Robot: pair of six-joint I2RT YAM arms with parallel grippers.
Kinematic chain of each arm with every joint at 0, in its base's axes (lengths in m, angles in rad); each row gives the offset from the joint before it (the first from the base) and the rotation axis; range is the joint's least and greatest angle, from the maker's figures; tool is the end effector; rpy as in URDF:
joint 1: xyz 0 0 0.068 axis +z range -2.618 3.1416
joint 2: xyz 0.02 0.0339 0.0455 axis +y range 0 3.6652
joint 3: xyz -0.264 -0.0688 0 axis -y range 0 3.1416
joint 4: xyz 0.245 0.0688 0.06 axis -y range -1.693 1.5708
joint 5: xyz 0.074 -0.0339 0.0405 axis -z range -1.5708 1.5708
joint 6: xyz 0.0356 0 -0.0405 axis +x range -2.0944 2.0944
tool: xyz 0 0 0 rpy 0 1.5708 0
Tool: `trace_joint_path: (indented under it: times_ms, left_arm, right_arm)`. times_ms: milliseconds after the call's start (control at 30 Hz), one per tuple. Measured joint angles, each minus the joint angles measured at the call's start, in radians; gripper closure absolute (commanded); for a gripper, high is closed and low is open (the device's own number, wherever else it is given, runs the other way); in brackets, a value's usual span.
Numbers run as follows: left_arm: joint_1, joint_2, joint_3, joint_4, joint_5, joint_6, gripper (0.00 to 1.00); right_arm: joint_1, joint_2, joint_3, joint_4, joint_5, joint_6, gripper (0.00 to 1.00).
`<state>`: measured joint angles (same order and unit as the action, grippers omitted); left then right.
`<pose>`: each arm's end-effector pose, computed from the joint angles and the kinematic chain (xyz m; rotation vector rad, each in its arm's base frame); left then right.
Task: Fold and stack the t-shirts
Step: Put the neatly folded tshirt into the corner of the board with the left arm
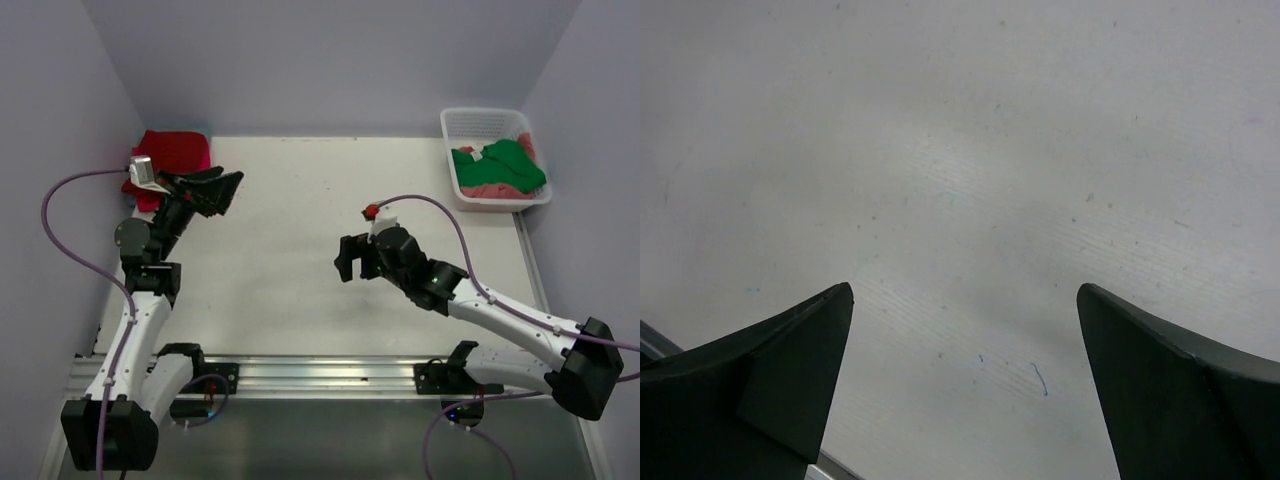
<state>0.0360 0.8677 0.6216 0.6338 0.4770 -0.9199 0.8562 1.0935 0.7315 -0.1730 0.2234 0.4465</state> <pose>0.1998 -0.0092 0.3533 -0.1691 1.2863 -1.0448 0.1649 0.1781 0.2619 -0.3007 2.1181 0.5470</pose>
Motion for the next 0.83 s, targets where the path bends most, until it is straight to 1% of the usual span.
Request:
trace_joint_path:
  times_ms: [67, 167, 200, 300, 367, 467, 533, 633, 733, 833]
  left_arm:
    - [-0.045, -0.002, 0.028, -0.014, 0.072, 0.051, 0.00]
    - [-0.124, -0.005, 0.021, -0.054, 0.119, 0.123, 0.00]
    - [-0.167, -0.006, 0.013, -0.077, 0.126, 0.155, 0.00]
    - [-0.272, 0.002, 0.010, -0.178, 0.150, 0.248, 0.00]
    - [-0.315, 0.018, 0.032, -0.275, 0.148, 0.324, 0.00]
    - [-0.396, 0.026, 0.078, -0.390, 0.062, 0.431, 0.00]
    - [-0.468, 0.022, 0.110, -0.437, -0.024, 0.499, 0.00]
    - [-0.558, 0.051, 0.177, -0.486, -0.143, 0.559, 0.00]
    - [-0.594, 0.127, 0.236, -0.495, -0.203, 0.592, 0.00]
    - [-0.616, 0.195, 0.244, -0.513, -0.248, 0.606, 0.00]
  right_arm:
    - [0.000, 0.005, 0.059, -0.037, 0.023, -0.023, 0.01]
    - [0.000, 0.030, 0.160, -0.090, 0.057, -0.051, 0.01]
    - [0.000, 0.039, 0.187, -0.106, 0.066, -0.059, 0.01]
    - [0.000, 0.050, 0.235, -0.137, 0.084, -0.075, 0.01]
    - [0.000, 0.047, 0.239, -0.152, 0.102, -0.080, 0.01]
    - [0.000, 0.041, 0.239, -0.176, 0.130, -0.089, 0.01]
    - [0.000, 0.032, 0.239, -0.182, 0.155, -0.095, 0.01]
    - [0.000, 0.011, 0.240, -0.194, 0.195, -0.110, 0.01]
    - [0.000, -0.016, 0.240, -0.204, 0.220, -0.129, 0.01]
    - [0.000, -0.055, 0.240, -0.208, 0.234, -0.146, 0.01]
